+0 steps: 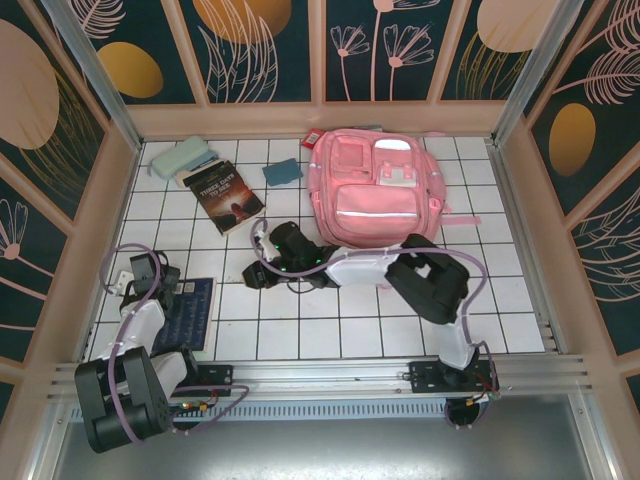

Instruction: Pack the student bag

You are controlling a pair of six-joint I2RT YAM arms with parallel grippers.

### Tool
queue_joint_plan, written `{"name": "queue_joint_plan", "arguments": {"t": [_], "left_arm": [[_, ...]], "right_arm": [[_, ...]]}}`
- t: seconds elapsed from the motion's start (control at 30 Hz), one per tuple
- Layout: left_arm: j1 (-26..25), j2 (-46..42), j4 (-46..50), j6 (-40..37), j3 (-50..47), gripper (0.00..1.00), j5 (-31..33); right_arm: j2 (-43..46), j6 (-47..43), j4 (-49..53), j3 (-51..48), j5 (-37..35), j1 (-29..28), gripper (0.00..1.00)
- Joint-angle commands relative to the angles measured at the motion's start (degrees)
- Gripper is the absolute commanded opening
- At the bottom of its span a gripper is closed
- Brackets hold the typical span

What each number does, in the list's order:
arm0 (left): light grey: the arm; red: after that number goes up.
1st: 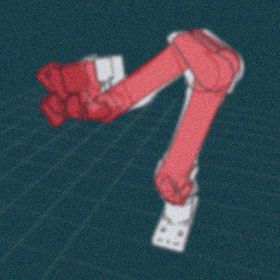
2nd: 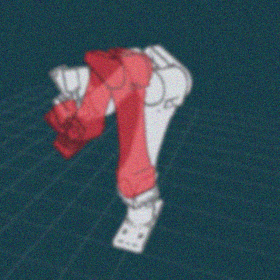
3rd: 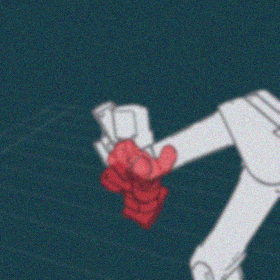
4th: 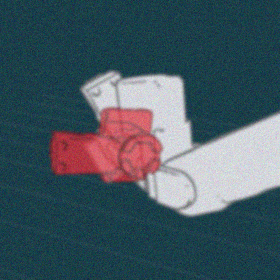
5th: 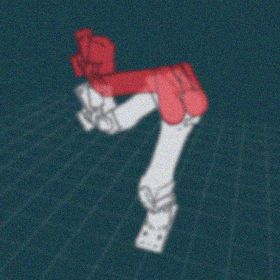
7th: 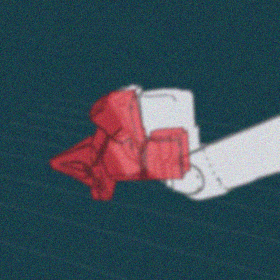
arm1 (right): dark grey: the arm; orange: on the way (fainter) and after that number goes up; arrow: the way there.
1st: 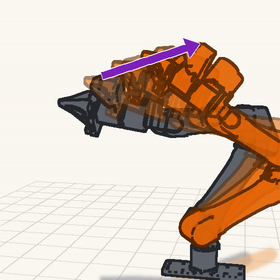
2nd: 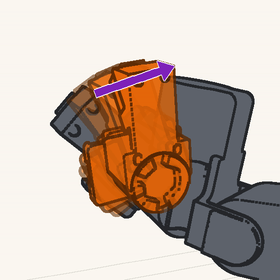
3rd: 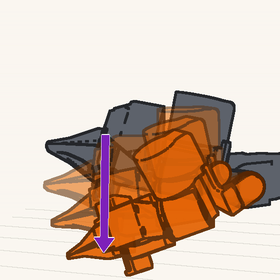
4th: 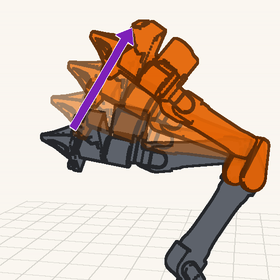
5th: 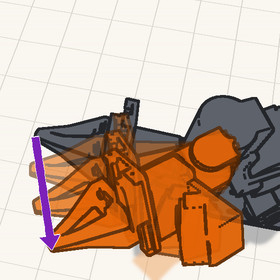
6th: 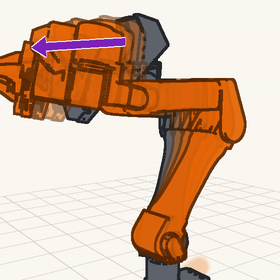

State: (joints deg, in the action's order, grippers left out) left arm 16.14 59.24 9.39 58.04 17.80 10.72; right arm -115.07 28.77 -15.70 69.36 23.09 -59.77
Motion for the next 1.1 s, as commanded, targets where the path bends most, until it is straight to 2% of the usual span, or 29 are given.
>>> {"name": "queue_joint_plan", "arguments": {"t": [0.0,0.27,0.53,0.83,1.07], "left_arm": [[-1.1,0.8,-4.4,2.5,-3.2,0.87,-17.3],[-1.1,1.9,-6.3,2.0,-3.7,0.87,-18.7],[-1.1,2.5,-6.5,0.6,-3.4,0.87,-19.3],[-1.3,1.1,-8.3,0.4,-5.3,0.84,-23.5],[-3.6,-0.1,-11.6,2.6,-6.8,0.83,-28.5]], "right_arm": [[-4.3,-1.3,1.0,6.3,2.9,-1.1,0.35],[-14.7,-1.0,5.9,18.8,4.8,-2.1,0.36],[-20.4,1.7,7.4,23.7,7.7,-3.4,0.37],[-24.6,1.9,9.9,31.2,6.4,-4.0,0.39],[-25.1,5.2,8.5,31.4,4.3,-0.9,0.39]]}}
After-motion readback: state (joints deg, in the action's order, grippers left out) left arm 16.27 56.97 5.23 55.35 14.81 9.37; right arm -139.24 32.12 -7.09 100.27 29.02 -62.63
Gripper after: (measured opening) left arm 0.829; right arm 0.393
